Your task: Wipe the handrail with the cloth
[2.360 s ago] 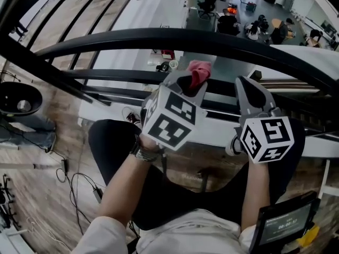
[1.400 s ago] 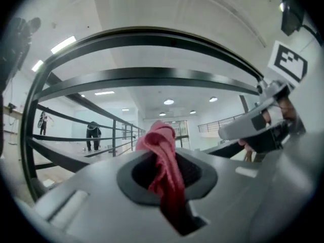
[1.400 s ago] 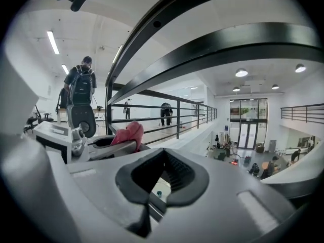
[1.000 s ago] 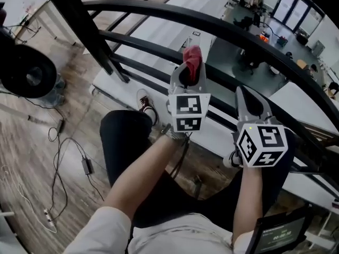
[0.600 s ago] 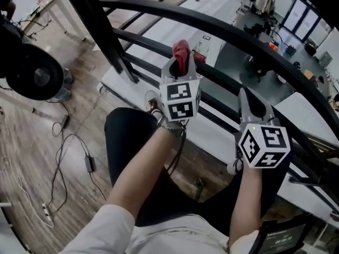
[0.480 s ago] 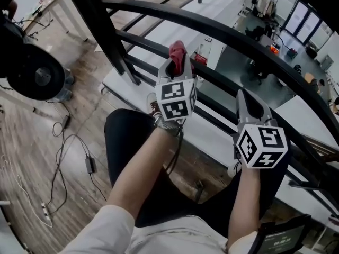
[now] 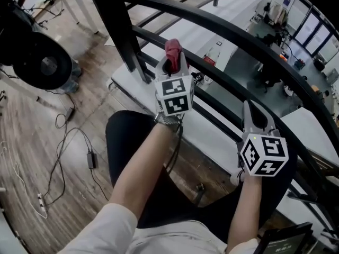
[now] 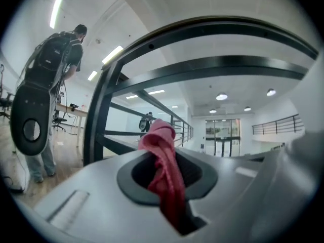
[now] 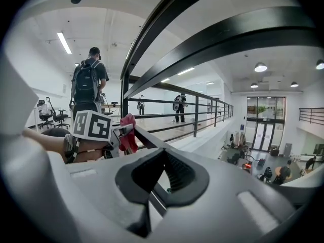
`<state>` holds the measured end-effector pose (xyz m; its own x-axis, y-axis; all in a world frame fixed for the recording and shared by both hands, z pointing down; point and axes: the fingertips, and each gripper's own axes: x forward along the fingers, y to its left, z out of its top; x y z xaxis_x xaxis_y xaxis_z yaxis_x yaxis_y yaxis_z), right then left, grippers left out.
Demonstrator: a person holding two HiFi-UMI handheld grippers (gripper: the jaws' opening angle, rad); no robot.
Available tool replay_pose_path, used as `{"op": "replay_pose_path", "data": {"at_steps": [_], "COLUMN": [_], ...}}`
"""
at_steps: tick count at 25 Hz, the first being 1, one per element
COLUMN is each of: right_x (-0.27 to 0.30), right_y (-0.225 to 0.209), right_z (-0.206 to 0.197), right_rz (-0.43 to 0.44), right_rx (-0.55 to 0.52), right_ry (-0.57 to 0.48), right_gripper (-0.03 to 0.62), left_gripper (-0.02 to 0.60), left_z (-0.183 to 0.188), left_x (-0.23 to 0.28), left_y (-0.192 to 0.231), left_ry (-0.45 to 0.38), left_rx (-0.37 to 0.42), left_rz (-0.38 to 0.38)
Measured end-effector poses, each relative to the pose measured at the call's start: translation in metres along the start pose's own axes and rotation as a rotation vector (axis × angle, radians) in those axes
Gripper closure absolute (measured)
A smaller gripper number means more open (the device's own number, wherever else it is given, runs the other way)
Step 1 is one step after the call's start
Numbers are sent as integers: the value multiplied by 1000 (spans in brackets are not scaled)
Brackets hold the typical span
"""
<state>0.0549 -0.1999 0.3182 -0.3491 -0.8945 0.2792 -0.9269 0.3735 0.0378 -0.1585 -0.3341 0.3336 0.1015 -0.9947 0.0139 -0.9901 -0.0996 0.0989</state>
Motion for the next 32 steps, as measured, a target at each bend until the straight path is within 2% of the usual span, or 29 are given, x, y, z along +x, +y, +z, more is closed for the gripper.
{"op": "replay_pose_path", "data": {"at_steps": [3, 8, 12, 16, 23, 32], "right_x": [-1, -1, -1, -5, -19, -54], "right_y": [1, 3, 6, 1, -23, -47], "right_z": [-3, 2, 4, 6, -5, -2], "right_rz": [-5, 1, 11, 2, -39, -104], "right_rx": [0, 3, 0, 4, 28, 43], "right_ry": [-2, -14, -17, -20, -14, -48], "right_gripper": [592, 592, 592, 592, 592, 592], "left_gripper": [520, 528, 531, 531, 528, 523], "left_z": [-8, -8, -9, -10, -11, -18], "left_x": [-4, -11, -20, -28, -47, -75], "left_y": [-6, -18, -46, -62, -107, -177], "left_ry": [3, 2, -12, -6, -5, -21], "left_rx": [22, 47, 107, 98, 104, 207], "left_rz": [-11, 12, -28, -57, -168, -305]}}
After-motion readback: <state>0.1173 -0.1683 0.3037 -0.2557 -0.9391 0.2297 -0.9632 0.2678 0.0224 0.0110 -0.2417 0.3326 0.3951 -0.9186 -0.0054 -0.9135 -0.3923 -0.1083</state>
